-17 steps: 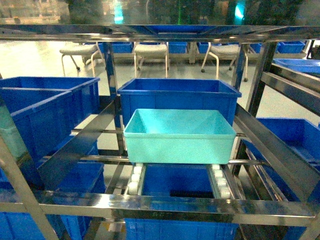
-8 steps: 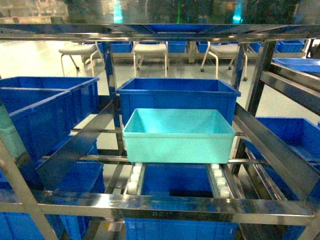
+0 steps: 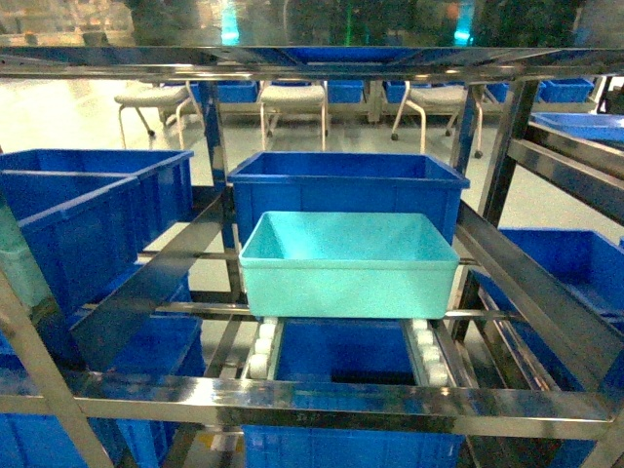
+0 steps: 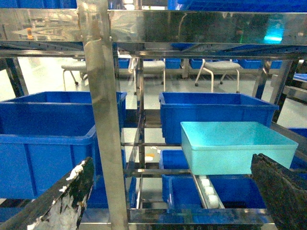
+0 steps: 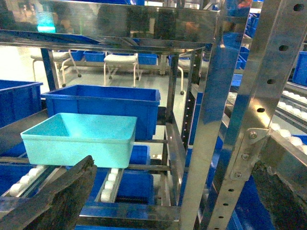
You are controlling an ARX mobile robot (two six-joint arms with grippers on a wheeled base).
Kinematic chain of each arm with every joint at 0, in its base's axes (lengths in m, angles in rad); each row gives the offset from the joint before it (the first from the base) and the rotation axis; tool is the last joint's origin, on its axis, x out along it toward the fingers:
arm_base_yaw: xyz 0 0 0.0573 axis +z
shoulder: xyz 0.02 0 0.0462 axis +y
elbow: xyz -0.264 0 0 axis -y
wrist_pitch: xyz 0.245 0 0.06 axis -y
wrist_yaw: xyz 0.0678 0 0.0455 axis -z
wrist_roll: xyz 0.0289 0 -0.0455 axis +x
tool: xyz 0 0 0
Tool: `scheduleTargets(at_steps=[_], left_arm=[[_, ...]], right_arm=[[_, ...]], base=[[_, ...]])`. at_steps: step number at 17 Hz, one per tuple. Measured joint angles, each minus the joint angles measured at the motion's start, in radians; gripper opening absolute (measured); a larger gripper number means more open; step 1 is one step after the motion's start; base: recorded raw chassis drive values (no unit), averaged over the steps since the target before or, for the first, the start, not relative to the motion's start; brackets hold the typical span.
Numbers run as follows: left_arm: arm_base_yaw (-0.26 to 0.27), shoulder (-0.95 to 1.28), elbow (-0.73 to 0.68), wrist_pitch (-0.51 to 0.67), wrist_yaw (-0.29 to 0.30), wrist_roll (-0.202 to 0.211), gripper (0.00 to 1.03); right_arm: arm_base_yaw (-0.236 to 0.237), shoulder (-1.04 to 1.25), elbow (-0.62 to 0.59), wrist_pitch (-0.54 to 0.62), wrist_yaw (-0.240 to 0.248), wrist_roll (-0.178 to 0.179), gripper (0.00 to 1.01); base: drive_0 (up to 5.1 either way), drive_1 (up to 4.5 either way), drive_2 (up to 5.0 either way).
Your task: Organize blue bins on left shelf correctly
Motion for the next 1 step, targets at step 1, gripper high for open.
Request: scheduleTargets(at_steps=[1], left_arm=[[0.000,0.000,0.000,0.000,0.000,0.000,0.98]], right_arm=[[0.000,0.000,0.000,0.000,0.000,0.000,0.98]], base=[[0.0,0.00,0.0]])
